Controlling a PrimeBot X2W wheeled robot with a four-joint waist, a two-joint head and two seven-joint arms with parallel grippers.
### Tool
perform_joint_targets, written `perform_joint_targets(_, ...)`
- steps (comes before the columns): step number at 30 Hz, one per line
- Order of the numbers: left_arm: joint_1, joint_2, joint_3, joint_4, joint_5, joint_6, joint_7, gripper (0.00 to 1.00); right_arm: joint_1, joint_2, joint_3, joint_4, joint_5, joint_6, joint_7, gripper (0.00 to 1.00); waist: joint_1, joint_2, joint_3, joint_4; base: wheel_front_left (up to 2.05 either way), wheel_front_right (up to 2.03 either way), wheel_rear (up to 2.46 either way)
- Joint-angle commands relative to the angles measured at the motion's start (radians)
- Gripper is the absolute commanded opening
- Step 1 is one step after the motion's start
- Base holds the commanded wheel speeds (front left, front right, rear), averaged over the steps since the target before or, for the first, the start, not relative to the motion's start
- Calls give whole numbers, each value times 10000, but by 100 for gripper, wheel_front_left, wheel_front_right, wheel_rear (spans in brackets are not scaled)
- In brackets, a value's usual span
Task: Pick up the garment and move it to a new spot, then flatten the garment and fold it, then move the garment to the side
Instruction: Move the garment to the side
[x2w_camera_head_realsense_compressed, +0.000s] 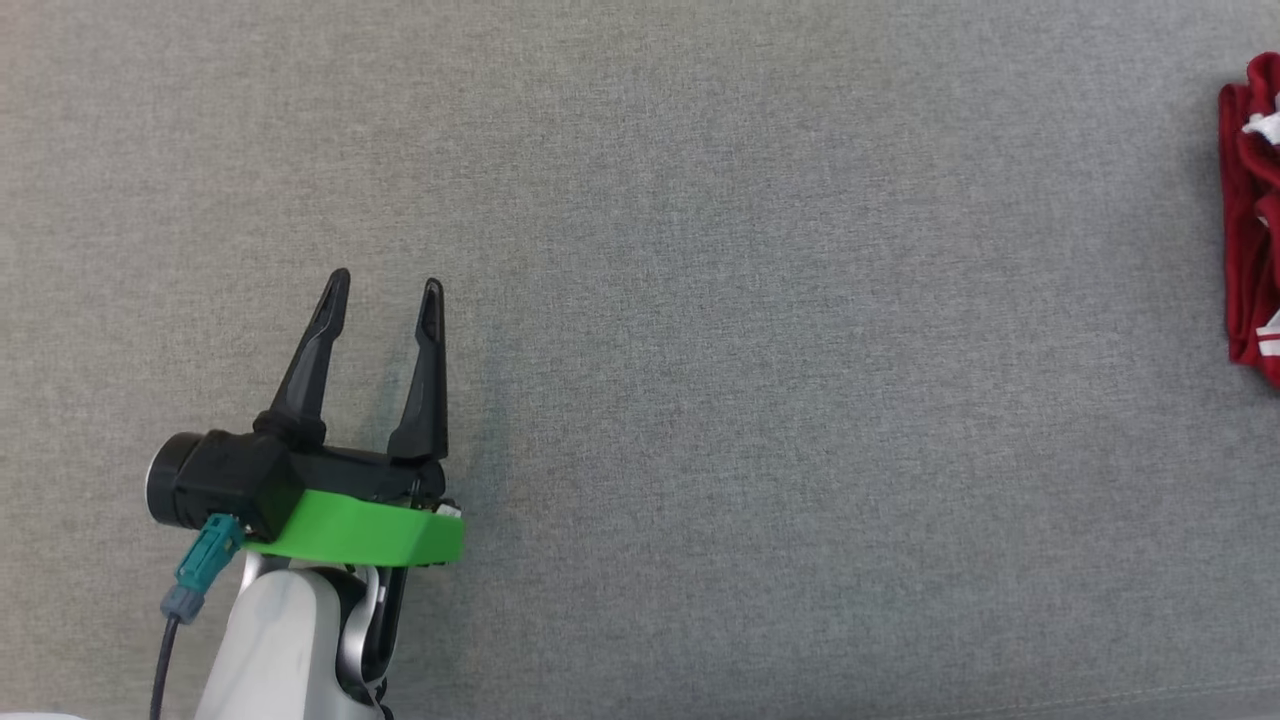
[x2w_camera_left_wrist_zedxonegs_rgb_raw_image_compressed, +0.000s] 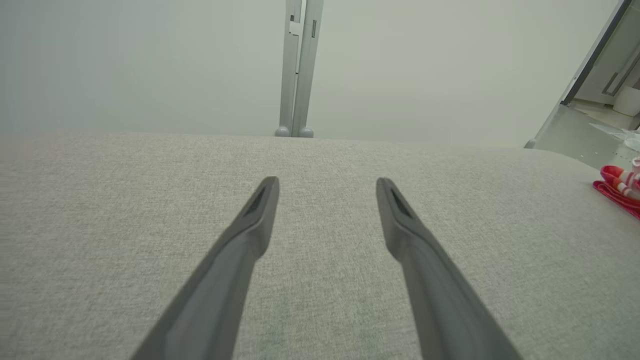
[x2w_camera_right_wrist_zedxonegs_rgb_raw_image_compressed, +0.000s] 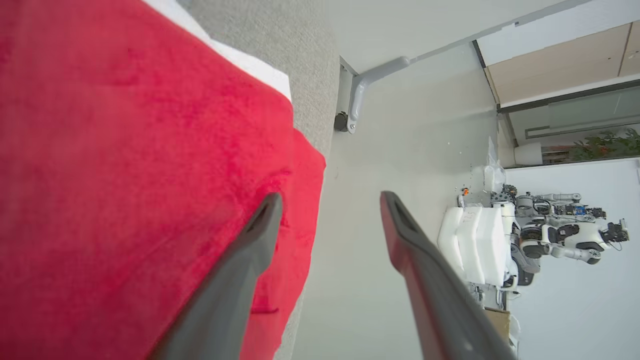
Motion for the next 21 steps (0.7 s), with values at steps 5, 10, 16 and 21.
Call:
perform_joint_targets(5, 217, 23, 328, 91, 54, -25, 0, 100, 590, 1155, -1813, -270, -910, -24, -1309, 100, -1, 0, -638, -62, 0, 0, 0)
perform_joint_targets(10, 574, -35, 667, 257, -47, -25, 0, 100, 1431, 2804, -3205, -1423, -1018, -24, -2680, 100, -1, 0, -1418, -144, 0, 0, 0)
perform_joint_targets(16, 1132, -89, 1233, 500, -163, -24, 0, 100, 3113, 5147, -4368, -3178, 208, -22, -3552, 100, -1, 0, -2419, -230, 0, 0, 0)
perform_joint_targets(21, 1407, -104, 1587, 804, -228, -24, 0, 100, 4631, 6653, -4440, -4549, 896, -22, -3614, 100, -1, 0, -2987, -199, 0, 0, 0)
